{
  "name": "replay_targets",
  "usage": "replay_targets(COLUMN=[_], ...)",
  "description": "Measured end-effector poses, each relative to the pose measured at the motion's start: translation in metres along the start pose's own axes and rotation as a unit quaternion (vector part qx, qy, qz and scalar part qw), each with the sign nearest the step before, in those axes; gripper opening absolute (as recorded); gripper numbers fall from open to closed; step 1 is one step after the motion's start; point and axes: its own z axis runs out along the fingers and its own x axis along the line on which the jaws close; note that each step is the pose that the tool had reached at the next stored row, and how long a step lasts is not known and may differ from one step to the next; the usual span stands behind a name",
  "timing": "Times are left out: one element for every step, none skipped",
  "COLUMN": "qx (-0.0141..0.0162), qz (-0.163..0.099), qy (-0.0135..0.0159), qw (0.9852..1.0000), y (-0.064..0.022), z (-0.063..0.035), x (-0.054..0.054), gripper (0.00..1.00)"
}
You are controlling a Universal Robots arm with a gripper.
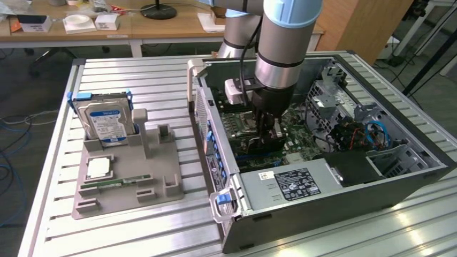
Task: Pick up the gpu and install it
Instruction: 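Insert the gpu into the slot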
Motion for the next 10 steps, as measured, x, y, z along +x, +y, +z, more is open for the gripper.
replay_targets(qx=[0.0000, 0.0000, -0.0001, 0.0000, 0.0001, 0.0002, 0.0003, 0.0004, 0.0003, 0.0003], qz=[0.000, 0.000, 0.000, 0.000, 0.000, 0.000, 0.000, 0.000, 0.000, 0.000], qy=[0.0000, 0.0000, 0.0001, 0.0001, 0.0004, 0.0008, 0.0018, 0.0031, 0.0042, 0.0051], qw=[1.0000, 1.0000, 1.0000, 1.0000, 1.0000, 1.0000, 1.0000, 1.0000, 1.0000, 1.0000], y=[0.0000, 0.0000, -0.0001, -0.0001, 0.0000, 0.0000, -0.0001, -0.0001, -0.0002, -0.0003], z=[0.0000, 0.0000, -0.0001, -0.0002, -0.0003, -0.0007, -0.0010, -0.0015, -0.0025, -0.0036], x=[0.0000, 0.0000, -0.0002, -0.0005, -0.0009, -0.0012, -0.0015, -0.0020, -0.0023, -0.0025], gripper=[0.26, 0.26, 0.26, 0.26, 0.26, 0.26, 0.26, 0.26, 0.26, 0.26])
